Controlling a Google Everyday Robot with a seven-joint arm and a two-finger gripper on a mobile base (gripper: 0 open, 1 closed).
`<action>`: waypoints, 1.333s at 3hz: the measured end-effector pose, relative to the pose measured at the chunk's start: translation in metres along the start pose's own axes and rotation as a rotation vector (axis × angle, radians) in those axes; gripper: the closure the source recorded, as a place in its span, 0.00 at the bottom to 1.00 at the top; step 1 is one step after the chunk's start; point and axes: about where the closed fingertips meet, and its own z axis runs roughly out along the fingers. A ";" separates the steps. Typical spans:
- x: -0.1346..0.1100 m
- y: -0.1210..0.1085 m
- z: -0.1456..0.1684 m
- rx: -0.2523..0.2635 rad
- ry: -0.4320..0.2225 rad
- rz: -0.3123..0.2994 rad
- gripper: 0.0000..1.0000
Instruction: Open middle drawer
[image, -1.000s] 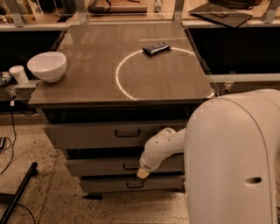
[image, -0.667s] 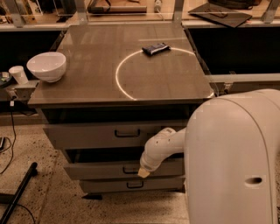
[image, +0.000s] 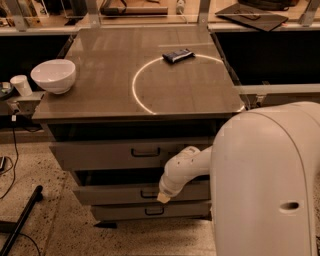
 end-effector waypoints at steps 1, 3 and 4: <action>-0.001 0.000 -0.002 0.000 0.000 0.000 1.00; 0.018 0.005 -0.021 0.036 -0.006 0.035 1.00; 0.024 0.005 -0.023 0.042 0.000 0.043 1.00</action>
Offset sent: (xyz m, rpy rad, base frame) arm -0.0145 -0.0147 0.0140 0.0020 -0.0336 -0.0321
